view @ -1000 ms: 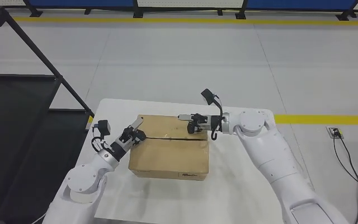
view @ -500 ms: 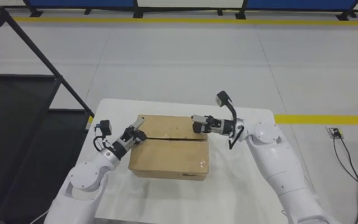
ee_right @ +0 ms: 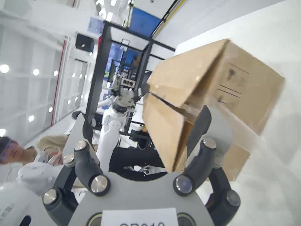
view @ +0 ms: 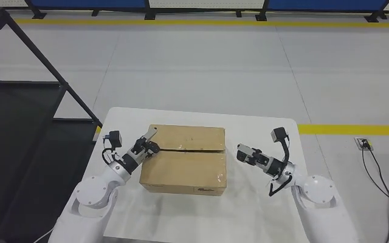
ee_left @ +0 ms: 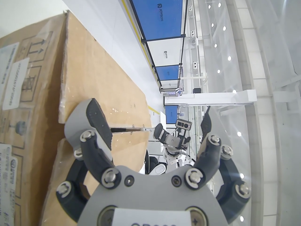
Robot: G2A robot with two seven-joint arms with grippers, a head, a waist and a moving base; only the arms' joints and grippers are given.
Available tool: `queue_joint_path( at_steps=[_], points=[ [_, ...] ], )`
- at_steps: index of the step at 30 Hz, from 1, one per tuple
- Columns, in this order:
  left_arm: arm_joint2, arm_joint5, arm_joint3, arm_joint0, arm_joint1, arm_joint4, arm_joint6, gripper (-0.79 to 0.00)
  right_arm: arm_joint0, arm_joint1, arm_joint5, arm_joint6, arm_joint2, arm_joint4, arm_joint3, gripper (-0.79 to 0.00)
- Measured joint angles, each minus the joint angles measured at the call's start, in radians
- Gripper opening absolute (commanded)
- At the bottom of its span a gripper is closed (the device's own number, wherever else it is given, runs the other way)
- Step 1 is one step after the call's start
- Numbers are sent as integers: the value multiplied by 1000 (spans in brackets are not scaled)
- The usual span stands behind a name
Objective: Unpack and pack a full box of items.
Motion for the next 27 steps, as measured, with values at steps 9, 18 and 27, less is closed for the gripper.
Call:
queue_joint_path(
  at_steps=[9, 18, 27],
  points=[
    [1, -8, -7, 10, -2, -3, -4, 0, 8, 0, -12, 31, -2, 9, 4, 0],
    [-10, -15, -17, 19, -2, -18, -9, 0, -74, 6, 110, -37, -12, 11, -15, 0],
    [-3, -14, -13, 15, -3, -5, -20, 0, -201, 7, 83, -113, -21, 103, 2, 0]
  ],
)
